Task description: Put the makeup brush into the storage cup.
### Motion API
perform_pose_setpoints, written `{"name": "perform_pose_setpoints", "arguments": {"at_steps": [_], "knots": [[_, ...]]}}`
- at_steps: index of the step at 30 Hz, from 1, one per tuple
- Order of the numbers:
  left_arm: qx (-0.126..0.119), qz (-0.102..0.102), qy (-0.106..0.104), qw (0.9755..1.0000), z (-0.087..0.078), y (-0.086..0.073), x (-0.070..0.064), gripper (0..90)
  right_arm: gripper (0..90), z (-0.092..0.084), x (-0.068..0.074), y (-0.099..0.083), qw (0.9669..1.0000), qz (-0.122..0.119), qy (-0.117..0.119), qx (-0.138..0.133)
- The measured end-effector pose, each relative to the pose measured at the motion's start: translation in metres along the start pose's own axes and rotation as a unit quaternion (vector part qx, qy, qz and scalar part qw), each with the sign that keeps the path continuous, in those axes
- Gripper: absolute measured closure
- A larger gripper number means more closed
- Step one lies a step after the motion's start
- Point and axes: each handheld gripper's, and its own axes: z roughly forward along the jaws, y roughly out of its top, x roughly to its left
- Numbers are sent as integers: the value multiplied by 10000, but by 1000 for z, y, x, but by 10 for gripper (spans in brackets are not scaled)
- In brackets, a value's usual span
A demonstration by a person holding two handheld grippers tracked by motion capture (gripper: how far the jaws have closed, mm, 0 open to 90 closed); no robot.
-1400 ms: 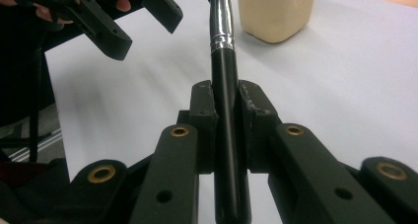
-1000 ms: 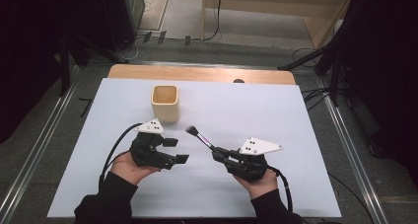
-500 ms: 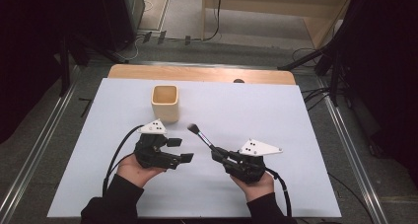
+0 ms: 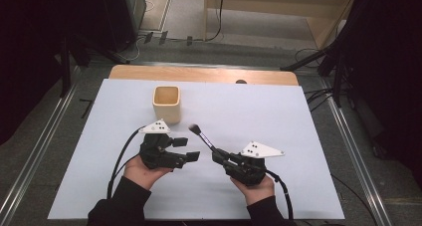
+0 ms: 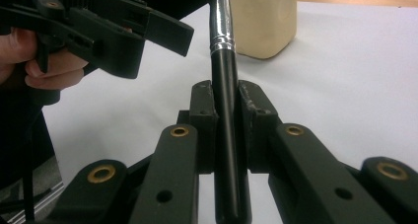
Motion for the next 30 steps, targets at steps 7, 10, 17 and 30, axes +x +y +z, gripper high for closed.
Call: {"name": "perform_pose_setpoints", "arguments": {"at_steps": [7, 10, 17, 30], "knots": [[-172, -307, -241, 9991, 4, -1, 2, 283, 787, 0, 0, 0, 10000, 22, 22, -36], [-248, -439, -336, 9982, 6, 0, 3, 292, 787, 1, 1, 0, 10000, -4, 30, -64], [-513, -797, -466, 9944, 9, 2, 5, 352, 787, 2, 3, 0, 9999, 6, 53, -159], [-693, -1131, -567, 9895, 22, 1, 0, 426, 786, 4, 6, -2, 9997, -34, 47, -250]]}}
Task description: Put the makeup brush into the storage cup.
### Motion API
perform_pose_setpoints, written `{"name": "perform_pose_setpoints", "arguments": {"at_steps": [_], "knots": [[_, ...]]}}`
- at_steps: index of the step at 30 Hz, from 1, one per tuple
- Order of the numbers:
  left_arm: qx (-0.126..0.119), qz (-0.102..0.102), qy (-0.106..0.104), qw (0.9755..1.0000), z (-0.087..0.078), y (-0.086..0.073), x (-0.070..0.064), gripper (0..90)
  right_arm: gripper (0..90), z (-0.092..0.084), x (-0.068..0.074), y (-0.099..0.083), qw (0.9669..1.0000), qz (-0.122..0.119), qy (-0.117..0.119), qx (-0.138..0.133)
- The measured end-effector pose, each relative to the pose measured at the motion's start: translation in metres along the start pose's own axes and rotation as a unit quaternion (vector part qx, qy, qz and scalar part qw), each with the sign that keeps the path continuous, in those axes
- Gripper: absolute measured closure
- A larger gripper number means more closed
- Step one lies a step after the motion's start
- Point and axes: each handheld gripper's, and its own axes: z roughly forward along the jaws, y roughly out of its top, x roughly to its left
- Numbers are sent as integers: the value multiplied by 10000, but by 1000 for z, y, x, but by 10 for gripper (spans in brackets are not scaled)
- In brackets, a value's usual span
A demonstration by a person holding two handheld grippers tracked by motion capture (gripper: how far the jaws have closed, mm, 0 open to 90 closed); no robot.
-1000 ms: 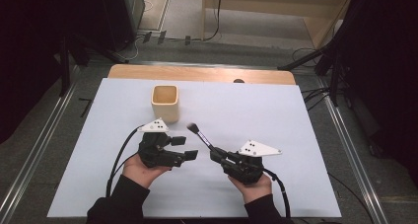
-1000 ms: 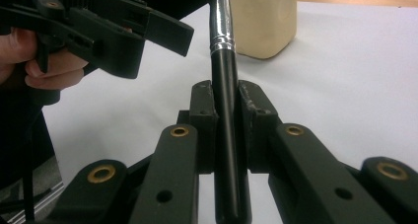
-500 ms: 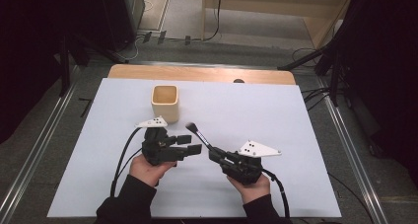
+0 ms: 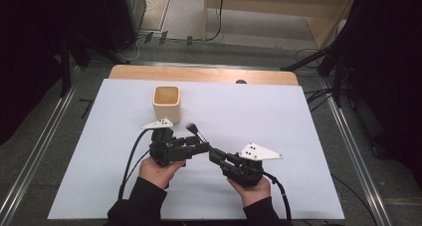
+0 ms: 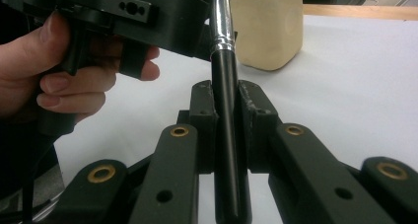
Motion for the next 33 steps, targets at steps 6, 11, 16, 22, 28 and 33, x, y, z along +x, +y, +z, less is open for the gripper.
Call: {"name": "perform_pose_setpoints", "arguments": {"at_steps": [6, 11, 16, 22, 28, 33], "knots": [[-111, -206, -105, 9997, 2, -2, 2, 495, 787, 1, 1, 0, 10000, -9, -21, -39], [-153, -283, -145, 9994, 3, -2, 2, 522, 787, 2, 2, -1, 10000, 10, -14, -25], [-186, -387, -216, 9988, 4, -3, 4, 565, 787, 2, 4, -2, 9999, -70, -84, -49], [-247, -564, -339, 9975, 4, -4, 9, 612, 787, 3, 6, -4, 9999, -70, -128, -80], [-253, -604, -407, 9970, 3, -3, 11, 671, 786, 4, 7, -5, 9999, -91, -120, -66], [-248, -642, -502, 9964, 3, -3, 11, 707, 787, 5, 7, -5, 9999, -55, -84, -14]]}}
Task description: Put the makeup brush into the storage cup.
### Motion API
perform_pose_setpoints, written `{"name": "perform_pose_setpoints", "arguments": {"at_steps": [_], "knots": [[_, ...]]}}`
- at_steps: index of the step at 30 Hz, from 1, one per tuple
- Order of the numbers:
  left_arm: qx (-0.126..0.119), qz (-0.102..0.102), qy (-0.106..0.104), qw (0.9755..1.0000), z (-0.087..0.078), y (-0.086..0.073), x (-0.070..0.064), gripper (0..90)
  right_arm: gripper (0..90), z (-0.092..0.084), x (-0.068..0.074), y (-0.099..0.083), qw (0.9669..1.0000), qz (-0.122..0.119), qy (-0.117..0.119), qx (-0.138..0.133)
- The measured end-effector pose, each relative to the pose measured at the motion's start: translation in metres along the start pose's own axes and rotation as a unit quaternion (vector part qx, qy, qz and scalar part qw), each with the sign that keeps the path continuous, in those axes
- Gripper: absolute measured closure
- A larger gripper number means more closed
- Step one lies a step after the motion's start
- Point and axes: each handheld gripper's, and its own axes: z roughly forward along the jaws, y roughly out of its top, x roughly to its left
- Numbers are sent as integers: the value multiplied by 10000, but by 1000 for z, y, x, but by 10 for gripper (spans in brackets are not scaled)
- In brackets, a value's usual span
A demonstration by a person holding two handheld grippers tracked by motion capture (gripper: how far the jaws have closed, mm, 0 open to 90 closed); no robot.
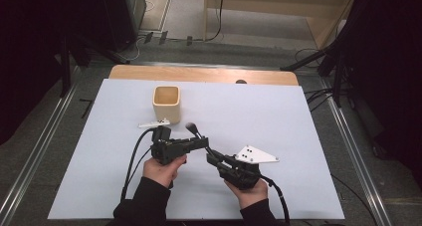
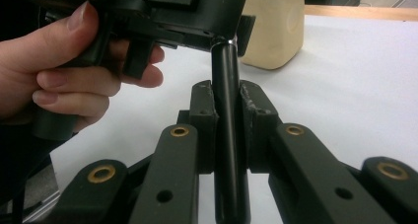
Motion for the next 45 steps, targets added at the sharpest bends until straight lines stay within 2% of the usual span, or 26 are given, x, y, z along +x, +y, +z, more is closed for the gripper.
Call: {"name": "perform_pose_setpoints", "arguments": {"at_steps": [11, 19, 23, 24, 25, 28, 32, 37, 39, 42, 45], "knots": [[67, -176, -328, 9993, -1, 1, 3, 770, 787, 2, 0, -1, 9999, 7, 80, 105], [102, -214, -388, 9990, -1, 1, 3, 779, 783, 3, 0, -1, 9998, 2, 136, 144], [198, -186, -350, 9990, -1, 2, 2, 780, 692, 4, 1, 0, 9997, 13, 206, 147], [198, -186, -350, 9990, -1, 2, 2, 780, 692, 4, 1, 0, 9997, 13, 206, 147], [278, -75, -277, 9992, 0, 2, 0, 780, 646, 4, 2, 1, 9996, -61, 216, 161], [306, -100, -226, 9992, -1, 3, 2, 780, 550, 5, 2, 2, 9993, -83, 286, 219], [327, -133, -180, 9992, -3, 4, 4, 780, 506, 5, 1, 3, 9986, -81, 385, 354], [374, -88, -151, 9991, -7, 8, 5, 780, 443, 4, 0, 6, 9982, -105, 442, 391], [391, -140, -186, 9990, -9, 9, 6, 780, 428, 3, -1, 7, 9981, -104, 468, 390], [445, -61, -148, 9989, -11, 11, 6, 780, 420, 2, -2, 9, 9979, -57, 518, 389], [494, 5, -130, 9987, -12, 12, 4, 780, 395, 1, -2, 12, 9977, -150, 523, 408]]}}
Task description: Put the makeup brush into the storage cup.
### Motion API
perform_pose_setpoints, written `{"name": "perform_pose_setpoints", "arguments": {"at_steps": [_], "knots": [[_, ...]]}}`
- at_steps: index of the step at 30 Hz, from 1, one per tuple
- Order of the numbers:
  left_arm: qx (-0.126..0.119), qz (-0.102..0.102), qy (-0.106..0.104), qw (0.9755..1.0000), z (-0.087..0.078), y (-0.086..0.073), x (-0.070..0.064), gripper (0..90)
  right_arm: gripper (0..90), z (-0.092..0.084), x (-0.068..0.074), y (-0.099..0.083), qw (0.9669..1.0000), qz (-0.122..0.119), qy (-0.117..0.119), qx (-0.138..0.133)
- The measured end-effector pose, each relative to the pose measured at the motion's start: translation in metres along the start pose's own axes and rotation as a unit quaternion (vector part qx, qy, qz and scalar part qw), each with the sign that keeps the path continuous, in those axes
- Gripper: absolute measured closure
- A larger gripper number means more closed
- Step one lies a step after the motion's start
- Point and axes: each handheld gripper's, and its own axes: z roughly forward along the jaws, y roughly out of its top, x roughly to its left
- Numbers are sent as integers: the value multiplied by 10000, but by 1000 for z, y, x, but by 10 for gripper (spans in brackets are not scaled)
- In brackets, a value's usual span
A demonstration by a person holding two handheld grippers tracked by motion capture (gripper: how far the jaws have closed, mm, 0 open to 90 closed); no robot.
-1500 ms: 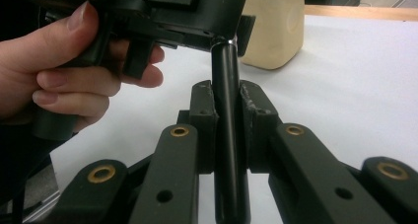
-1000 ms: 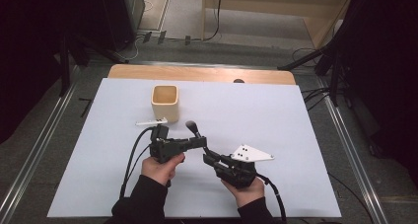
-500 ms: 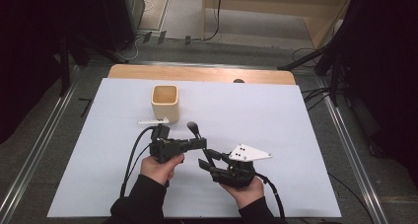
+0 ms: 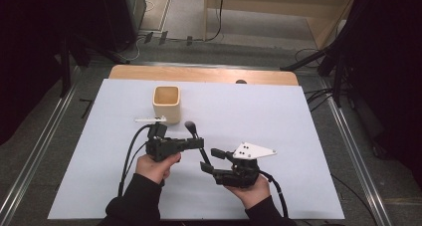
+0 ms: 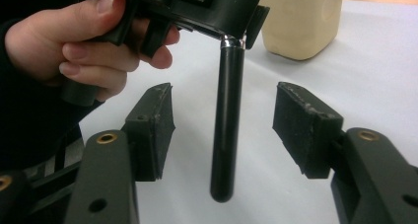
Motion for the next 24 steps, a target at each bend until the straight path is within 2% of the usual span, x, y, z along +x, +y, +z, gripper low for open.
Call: {"name": "perform_pose_setpoints", "arguments": {"at_steps": [3, 5, 8, 12, 14, 18, 19, 20, 21, 22, 23, 24], "knots": [[103, 58, 26, 9999, -2, 2, 0, 780, 379, -1, -2, 2, 10000, -25, 50, 43], [183, 138, 83, 9997, -4, 3, 0, 780, 372, -2, -4, 2, 9999, 40, 136, 88], [338, 376, 244, 9984, -5, 6, -3, 779, 362, -1, -6, 3, 9996, 5, 229, 168], [593, 564, 272, 9963, -5, 8, -5, 780, 355, 1, -8, 5, 9985, -23, 499, 224], [623, 612, 292, 9957, -5, 8, -5, 780, 353, 1, -8, 5, 9981, -20, 557, 271], [945, 1007, 241, 9901, -5, 13, -10, 779, 286, 7, -11, 5, 9959, -81, 814, 389], [945, 1007, 241, 9901, -5, 13, -10, 779, 286, 7, -11, 5, 9959, -81, 814, 389], [1065, 1243, 234, 9862, -5, 14, -13, 779, 256, 9, -11, 6, 9960, -109, 789, 396], [1065, 1243, 234, 9862, -5, 14, -13, 779, 257, 10, -11, 8, 9958, -103, 788, 446], [1122, 1345, 217, 9843, -5, 15, -15, 779, 257, 10, -11, 8, 9958, -103, 788, 446], [1233, 1444, 210, 9816, -6, 16, -16, 779, 257, 11, -11, 9, 9946, -182, 900, 477], [1259, 1493, 205, 9805, -6, 16, -16, 779, 258, 12, -11, 10, 9935, -226, 1004, 485]]}}
